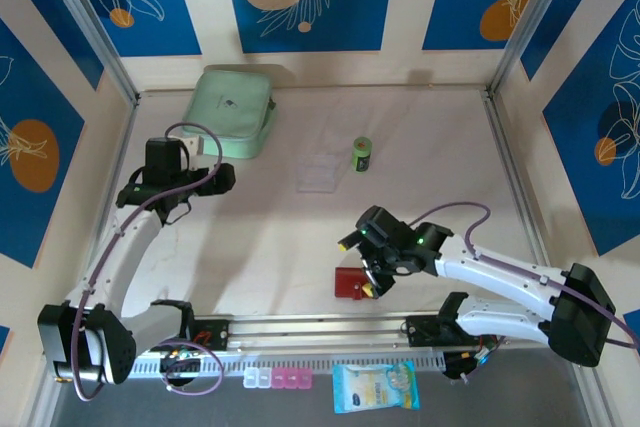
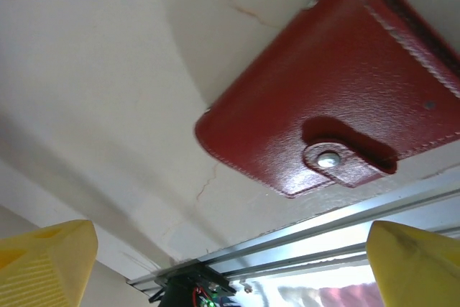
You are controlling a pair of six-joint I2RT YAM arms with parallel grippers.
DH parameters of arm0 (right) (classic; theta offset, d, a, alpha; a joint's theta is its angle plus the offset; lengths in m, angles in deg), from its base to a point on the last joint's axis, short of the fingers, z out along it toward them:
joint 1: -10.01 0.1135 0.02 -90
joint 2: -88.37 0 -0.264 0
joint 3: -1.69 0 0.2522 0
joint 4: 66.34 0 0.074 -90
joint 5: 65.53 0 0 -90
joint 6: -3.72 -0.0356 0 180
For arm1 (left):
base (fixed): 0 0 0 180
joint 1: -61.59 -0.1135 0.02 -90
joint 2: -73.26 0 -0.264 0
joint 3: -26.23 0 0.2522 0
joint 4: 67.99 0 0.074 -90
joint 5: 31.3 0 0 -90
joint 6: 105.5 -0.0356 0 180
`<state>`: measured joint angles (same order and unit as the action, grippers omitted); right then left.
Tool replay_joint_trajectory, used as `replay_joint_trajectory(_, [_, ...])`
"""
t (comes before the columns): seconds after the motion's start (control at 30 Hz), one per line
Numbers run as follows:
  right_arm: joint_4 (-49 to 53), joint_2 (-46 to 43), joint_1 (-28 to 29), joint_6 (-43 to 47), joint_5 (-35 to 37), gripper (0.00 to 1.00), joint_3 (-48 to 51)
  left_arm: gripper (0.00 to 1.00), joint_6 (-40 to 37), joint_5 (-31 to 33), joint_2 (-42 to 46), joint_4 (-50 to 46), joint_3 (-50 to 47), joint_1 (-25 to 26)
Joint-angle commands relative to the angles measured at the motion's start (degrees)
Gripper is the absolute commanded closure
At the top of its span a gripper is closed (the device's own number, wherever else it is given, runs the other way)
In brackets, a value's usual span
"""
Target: Take the credit cards out of the card holder
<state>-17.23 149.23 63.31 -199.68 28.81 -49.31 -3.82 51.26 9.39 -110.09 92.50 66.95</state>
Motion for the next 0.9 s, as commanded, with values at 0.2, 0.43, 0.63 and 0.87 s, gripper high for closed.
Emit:
replay_joint_trajectory(0.2, [0.2,-0.8,0.4,-15.6,-3.5,0.03,3.9,0.0,-0.3,0.5,1.1,0.1,-0.1,-0.6])
replay_joint_trajectory(0.43, [-2.9,-0.4,0.5,-22.0,-3.2,0.01,7.1,0.0,-0.5,1.0,1.7,0.0,-0.2,-0.6])
replay_joint_trajectory(0.63, [-5.1,2.2,0.1,-25.0,-2.5,0.01,7.0,0.0,-0.5,1.1,1.9,0.0,-0.2,-0.7])
replay_joint_trajectory(0.87, [-7.1,6.7,-1.0,-25.1,-4.3,0.01,6.1,0.0,-0.6,0.8,1.9,0.1,-0.2,-0.6])
